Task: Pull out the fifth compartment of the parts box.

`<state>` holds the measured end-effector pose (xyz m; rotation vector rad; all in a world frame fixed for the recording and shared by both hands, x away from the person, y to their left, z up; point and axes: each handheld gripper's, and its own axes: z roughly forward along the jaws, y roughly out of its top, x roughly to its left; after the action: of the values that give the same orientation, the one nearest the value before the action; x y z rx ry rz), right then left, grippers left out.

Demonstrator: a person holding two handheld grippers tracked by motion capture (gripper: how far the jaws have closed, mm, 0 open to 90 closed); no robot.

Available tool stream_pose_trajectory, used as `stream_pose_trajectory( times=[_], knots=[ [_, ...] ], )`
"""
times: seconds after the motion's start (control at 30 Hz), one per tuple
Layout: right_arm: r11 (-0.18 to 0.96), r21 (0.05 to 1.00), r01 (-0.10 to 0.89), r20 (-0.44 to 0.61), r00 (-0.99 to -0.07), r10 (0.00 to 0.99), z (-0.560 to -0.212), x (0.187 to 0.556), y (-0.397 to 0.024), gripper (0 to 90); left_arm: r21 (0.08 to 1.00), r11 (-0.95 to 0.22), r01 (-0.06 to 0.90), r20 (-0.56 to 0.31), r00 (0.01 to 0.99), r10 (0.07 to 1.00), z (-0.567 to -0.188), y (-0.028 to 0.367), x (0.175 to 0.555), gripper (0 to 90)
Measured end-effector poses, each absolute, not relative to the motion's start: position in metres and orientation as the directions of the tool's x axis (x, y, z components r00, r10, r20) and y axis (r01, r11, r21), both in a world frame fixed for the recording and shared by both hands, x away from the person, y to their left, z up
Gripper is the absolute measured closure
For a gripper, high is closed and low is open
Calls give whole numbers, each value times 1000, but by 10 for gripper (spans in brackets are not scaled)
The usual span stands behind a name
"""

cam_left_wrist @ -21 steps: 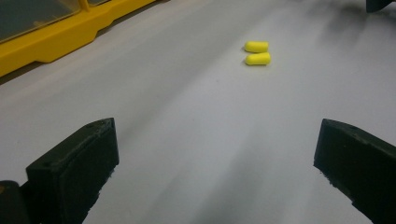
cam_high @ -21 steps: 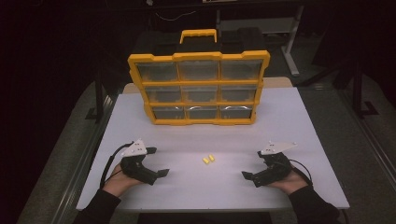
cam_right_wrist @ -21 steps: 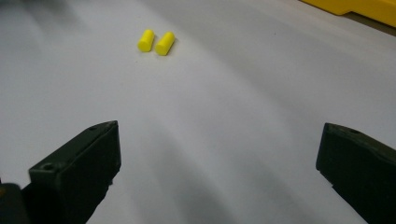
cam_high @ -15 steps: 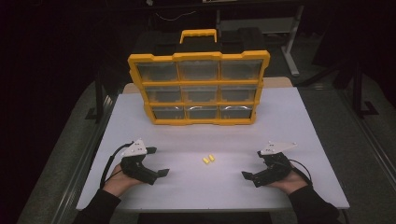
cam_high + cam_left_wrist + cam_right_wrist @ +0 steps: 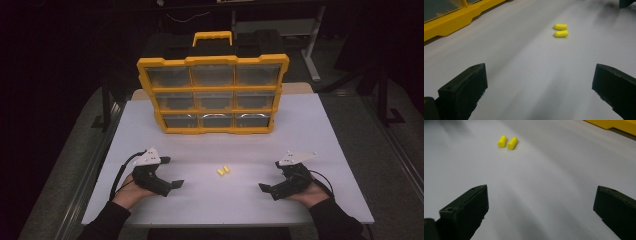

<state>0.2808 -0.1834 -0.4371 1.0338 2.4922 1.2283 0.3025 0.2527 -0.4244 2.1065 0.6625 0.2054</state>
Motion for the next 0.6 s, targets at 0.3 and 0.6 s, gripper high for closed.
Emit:
stream_pose_trajectory(
  times=[0.3,0.6],
  knots=[
    [415,755,507,145,-747,649,-437,281,-183,0,808,-462,367,-83,846,526,-422,247,305,0],
    [412,760,502,143,-748,648,-436,280,-183,0,818,-450,358,-77,844,531,-420,244,308,0]
  ],
)
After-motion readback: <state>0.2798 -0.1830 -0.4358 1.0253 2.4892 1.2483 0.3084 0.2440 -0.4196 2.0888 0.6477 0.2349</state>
